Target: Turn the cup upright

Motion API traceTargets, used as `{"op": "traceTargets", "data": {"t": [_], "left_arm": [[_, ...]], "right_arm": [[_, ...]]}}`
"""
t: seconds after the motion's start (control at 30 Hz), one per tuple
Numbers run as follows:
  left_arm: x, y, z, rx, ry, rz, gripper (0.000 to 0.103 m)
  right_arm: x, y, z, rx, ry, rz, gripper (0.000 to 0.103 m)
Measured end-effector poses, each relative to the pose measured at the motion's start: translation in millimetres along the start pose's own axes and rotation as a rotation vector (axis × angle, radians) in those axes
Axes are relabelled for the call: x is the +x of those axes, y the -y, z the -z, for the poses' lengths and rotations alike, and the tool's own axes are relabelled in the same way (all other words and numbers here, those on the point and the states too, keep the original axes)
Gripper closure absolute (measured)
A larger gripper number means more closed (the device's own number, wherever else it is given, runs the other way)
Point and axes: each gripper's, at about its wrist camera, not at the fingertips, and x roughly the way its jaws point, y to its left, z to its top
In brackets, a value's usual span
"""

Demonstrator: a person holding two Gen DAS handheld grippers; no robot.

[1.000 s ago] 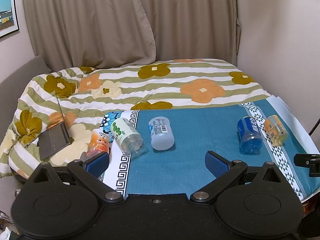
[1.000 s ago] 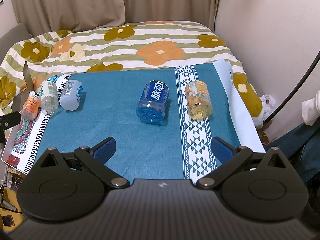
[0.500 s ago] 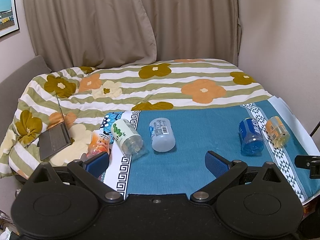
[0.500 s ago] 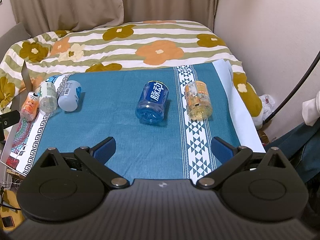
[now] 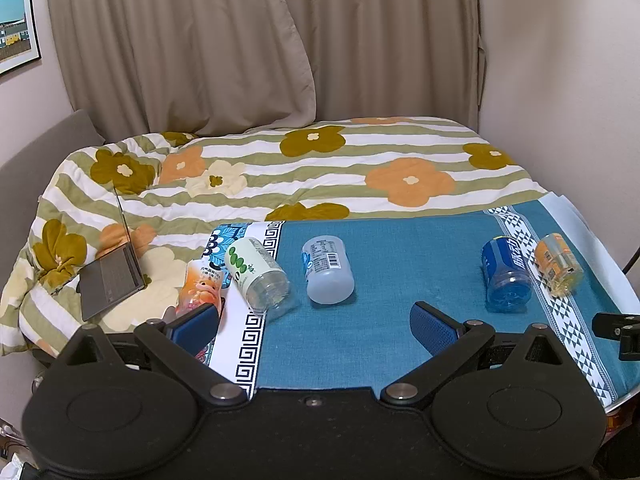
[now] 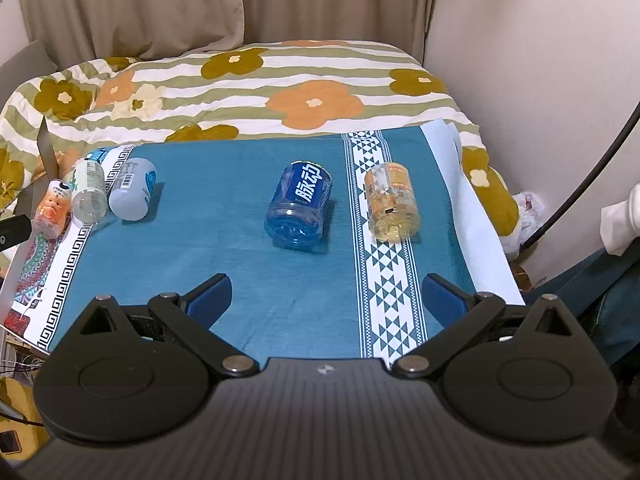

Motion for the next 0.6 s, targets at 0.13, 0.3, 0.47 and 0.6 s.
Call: {"op": "traceTargets", "data": {"t": [0.13,0.3,0.47,0.6], "left_arm": [[0.2,-0.3,-0.1,0.001,0.000,0.000,0.000],[-1.7,-0.6,0.4,-0.003,-0.006,-0.006,0.000],[-0.3,-5.7,-5.4,-0.026,-0.024,-0.040,0.000],[3.8,-7.8,-12.0,-0.047,-0.037,-0.087,0.000]], "right_arm": [[-0.3,-0.4,1.2,-0.006,0.002,0.011,0.000],[-0.8,2.9,0.5,0.030,-0.004,-0.023,0.000],[-1.3,5.3,-7.0,0.025,-0.019,-0.045,0.000],[5.3,8.2,-15.2,0.010,-0.028,-0.078,0.000]]}}
